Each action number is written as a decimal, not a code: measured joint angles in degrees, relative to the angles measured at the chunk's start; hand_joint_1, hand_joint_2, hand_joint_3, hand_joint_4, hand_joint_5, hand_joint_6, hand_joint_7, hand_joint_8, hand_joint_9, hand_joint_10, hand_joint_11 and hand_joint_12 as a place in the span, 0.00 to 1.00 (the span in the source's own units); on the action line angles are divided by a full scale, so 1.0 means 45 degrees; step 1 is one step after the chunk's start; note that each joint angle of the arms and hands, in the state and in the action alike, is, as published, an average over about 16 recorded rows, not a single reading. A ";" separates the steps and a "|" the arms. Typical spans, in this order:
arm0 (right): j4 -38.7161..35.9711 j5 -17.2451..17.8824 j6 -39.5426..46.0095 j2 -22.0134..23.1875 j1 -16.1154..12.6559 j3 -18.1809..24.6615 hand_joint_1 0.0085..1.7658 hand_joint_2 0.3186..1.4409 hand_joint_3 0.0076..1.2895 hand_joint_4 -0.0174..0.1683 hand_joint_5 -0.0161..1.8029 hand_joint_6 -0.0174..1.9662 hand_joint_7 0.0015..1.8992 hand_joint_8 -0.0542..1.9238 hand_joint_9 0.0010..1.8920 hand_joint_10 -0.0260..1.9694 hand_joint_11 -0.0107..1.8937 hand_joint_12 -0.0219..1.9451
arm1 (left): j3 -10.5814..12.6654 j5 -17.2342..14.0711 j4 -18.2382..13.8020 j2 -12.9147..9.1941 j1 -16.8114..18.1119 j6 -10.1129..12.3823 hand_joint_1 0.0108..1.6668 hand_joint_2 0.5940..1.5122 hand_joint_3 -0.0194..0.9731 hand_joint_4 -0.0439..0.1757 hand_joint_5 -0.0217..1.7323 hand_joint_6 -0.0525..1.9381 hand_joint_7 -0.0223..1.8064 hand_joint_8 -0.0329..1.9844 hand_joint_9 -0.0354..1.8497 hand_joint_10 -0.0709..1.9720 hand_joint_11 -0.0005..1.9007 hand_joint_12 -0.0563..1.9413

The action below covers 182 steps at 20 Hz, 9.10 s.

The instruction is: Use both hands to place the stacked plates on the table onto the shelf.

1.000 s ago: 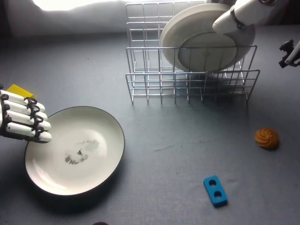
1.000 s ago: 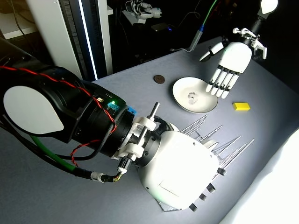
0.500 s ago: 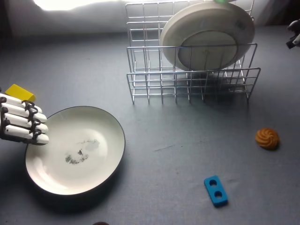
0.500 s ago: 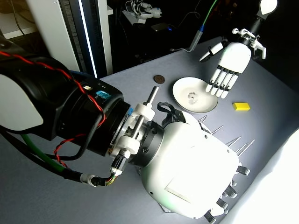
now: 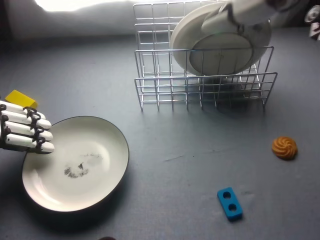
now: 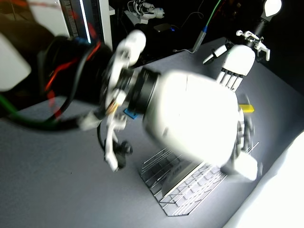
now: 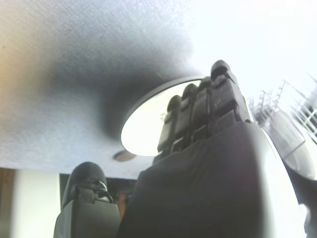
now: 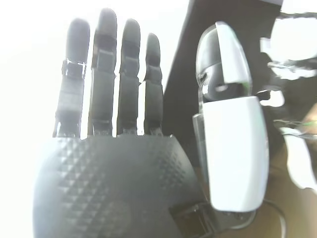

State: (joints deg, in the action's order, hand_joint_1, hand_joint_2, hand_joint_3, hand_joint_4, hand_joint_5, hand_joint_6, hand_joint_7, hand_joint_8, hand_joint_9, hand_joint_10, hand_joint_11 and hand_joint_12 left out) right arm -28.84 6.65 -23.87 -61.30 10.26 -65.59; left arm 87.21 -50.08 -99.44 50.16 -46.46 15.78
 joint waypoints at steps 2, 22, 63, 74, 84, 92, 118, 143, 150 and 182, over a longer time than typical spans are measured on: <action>-0.0179 0.0036 -0.0750 -0.0059 0.0063 0.0613 0.63 0.64 0.01 0.10 0.21 0.02 0.21 0.04 0.21 0.03 0.11 0.33 | 0.0021 0.0059 0.0078 0.0034 -0.0200 -0.0005 0.00 0.50 0.04 0.19 0.02 0.03 0.02 0.01 0.01 0.02 0.01 0.02; 0.0354 -0.0692 -0.3529 -0.4478 0.2218 0.0741 0.75 0.68 0.01 0.10 0.02 0.02 0.00 0.04 0.01 0.02 0.02 0.01 | 0.0061 0.0312 0.0317 0.0155 -0.0970 -0.0027 0.00 0.50 0.04 0.20 0.01 0.02 0.01 0.01 0.01 0.02 0.01 0.02; 0.3891 0.1966 -0.7213 -0.7215 0.4285 -0.2294 0.62 0.70 0.01 0.10 0.39 0.38 0.41 0.32 0.48 0.13 0.33 0.68 | 0.0045 0.0257 0.0004 0.0246 -0.0467 0.0027 0.00 0.50 0.04 0.18 0.01 0.02 0.01 0.01 0.01 0.02 0.01 0.03; 0.3910 0.2183 -0.7274 -0.6913 0.4233 -0.2028 0.65 0.65 0.01 0.07 0.40 0.54 0.44 0.63 0.48 0.51 0.40 0.73 | 0.0019 -0.0023 -0.0472 0.0015 0.1273 0.0375 0.00 0.51 0.04 0.19 0.02 0.03 0.02 0.01 0.02 0.04 0.01 0.02; 0.3550 0.2270 -0.7622 -0.6120 0.3780 -0.1070 0.66 0.66 0.01 0.08 0.44 0.53 0.46 0.69 0.43 0.59 0.36 0.78 | 0.0251 -0.0280 -0.0559 -0.0233 0.2337 0.0707 0.00 0.50 0.04 0.19 0.02 0.04 0.02 0.02 0.03 0.04 0.01 0.02; 0.3120 0.2489 -0.7996 -0.5472 0.3293 -0.0260 0.67 0.68 0.01 0.11 0.48 0.52 0.47 0.69 0.42 0.63 0.35 0.80 | 0.0507 -0.0402 -0.0601 -0.0293 0.2645 0.0858 0.00 0.51 0.04 0.19 0.02 0.04 0.02 0.02 0.03 0.04 0.01 0.02; 0.3254 0.2654 -0.8239 -0.5114 0.2708 0.0056 0.67 0.69 0.01 0.06 0.47 0.51 0.47 0.64 0.44 0.64 0.37 0.81 | 0.0036 -0.0642 -0.0571 -0.0114 0.1795 0.0936 0.00 0.50 0.04 0.20 0.02 0.04 0.02 0.01 0.03 0.04 0.01 0.03; 0.5470 0.1704 -0.7466 -0.3910 0.0874 0.0890 0.67 0.69 0.01 0.06 0.46 0.50 0.46 0.64 0.44 0.63 0.36 0.82 | 0.1468 -0.0412 -0.0531 0.0274 0.1136 0.0949 0.00 0.50 0.04 0.20 0.02 0.03 0.02 0.02 0.03 0.04 0.01 0.02; 0.7128 0.1079 -0.7445 -0.3405 0.0394 0.1243 0.67 0.69 0.01 0.05 0.46 0.50 0.47 0.64 0.44 0.63 0.36 0.82 | 0.1696 -0.0414 -0.0500 0.0343 0.1040 0.0944 0.00 0.51 0.04 0.19 0.02 0.03 0.02 0.01 0.03 0.04 0.01 0.02; 1.2827 0.0031 -0.7523 -0.0334 -0.0260 0.1724 0.67 0.69 0.01 0.05 0.46 0.49 0.48 0.65 0.45 0.62 0.36 0.83 | 0.1780 -0.0400 -0.0482 0.0407 0.0949 0.0944 0.00 0.51 0.04 0.18 0.02 0.03 0.02 0.02 0.03 0.04 0.01 0.03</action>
State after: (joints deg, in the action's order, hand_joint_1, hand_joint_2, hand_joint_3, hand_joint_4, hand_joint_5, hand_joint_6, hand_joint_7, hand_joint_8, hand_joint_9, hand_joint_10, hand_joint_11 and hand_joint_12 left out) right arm 28.88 6.79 -57.73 -62.80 9.09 -57.83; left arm 95.22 -51.88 -101.61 51.99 -42.19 20.03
